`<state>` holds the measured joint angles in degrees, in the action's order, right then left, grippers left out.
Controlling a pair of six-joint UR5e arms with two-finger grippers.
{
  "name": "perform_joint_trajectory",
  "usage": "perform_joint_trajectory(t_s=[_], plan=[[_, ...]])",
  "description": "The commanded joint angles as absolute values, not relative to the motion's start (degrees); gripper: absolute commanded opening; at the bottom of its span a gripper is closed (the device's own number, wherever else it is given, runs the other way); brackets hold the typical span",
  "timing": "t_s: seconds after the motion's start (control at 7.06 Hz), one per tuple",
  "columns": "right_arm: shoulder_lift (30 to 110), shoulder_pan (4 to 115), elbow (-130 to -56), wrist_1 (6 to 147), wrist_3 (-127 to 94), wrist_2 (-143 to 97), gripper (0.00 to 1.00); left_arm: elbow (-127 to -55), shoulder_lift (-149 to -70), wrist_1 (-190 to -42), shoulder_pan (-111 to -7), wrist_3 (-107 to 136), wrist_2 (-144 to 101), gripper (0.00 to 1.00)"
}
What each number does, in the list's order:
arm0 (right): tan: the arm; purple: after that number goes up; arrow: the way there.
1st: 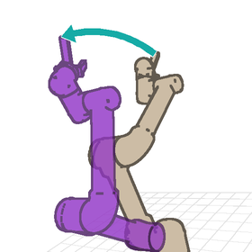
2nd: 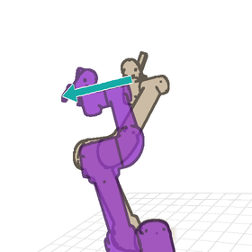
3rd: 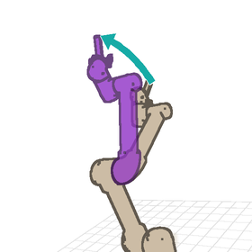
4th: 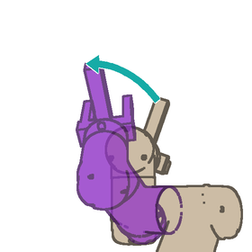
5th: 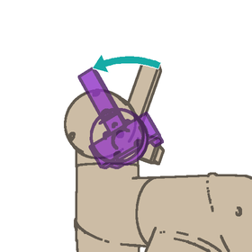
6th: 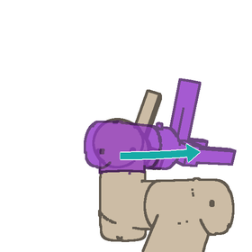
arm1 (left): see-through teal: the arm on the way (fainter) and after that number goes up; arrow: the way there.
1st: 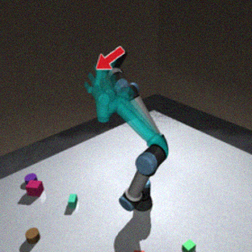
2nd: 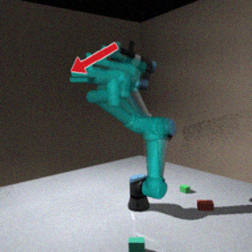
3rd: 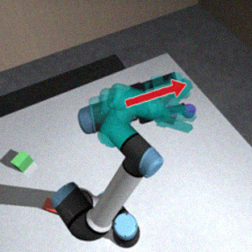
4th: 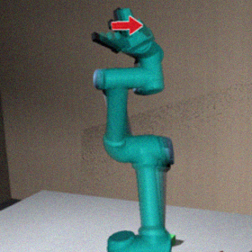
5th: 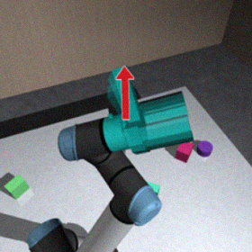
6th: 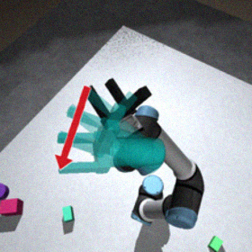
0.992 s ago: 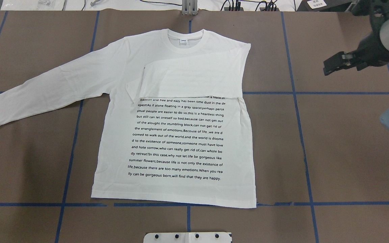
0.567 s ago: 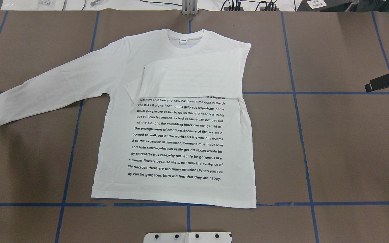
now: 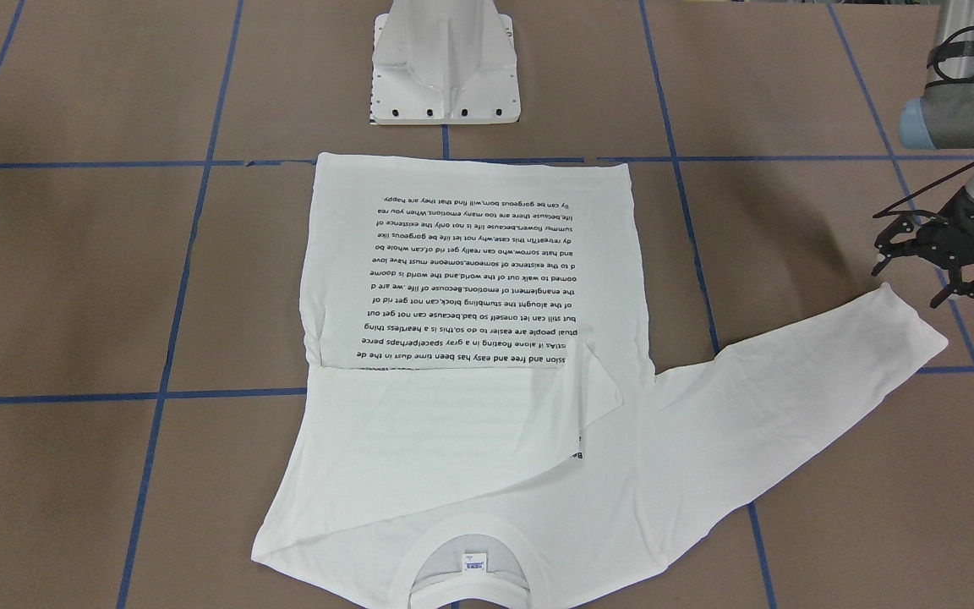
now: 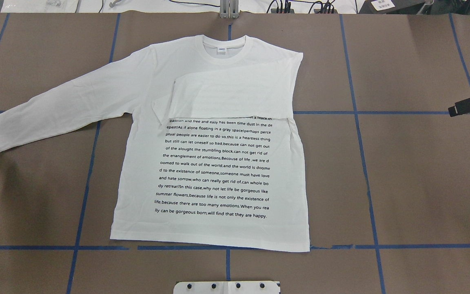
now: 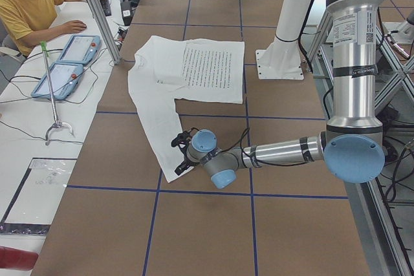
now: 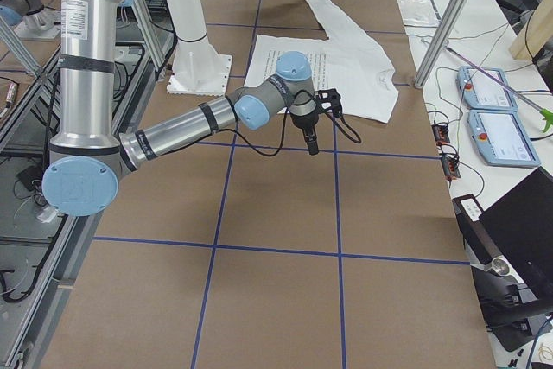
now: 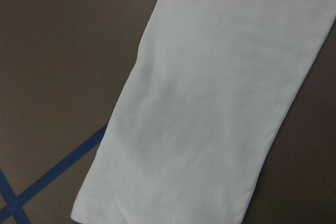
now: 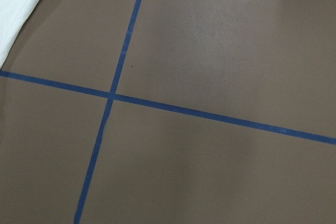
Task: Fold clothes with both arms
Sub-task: 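Grasp the sleeve cuff nearest the left gripper and lift it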
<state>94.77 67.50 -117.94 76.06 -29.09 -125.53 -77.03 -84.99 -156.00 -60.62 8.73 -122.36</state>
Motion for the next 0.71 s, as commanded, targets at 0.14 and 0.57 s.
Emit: perform_joint_trajectory(t_s=[0.14, 0.57], plan=[[94.83, 67.5, -117.51, 76.03, -29.0, -125.33, 1.0, -76.9, -84.99, -156.18, -58.89, 8.7, -121.11, 0.77], [94.83, 67.5, -117.25, 75.94, -28.92, -125.16, 1.0, -76.82, -84.99, -156.09, -58.89, 8.61, -121.11, 0.53]])
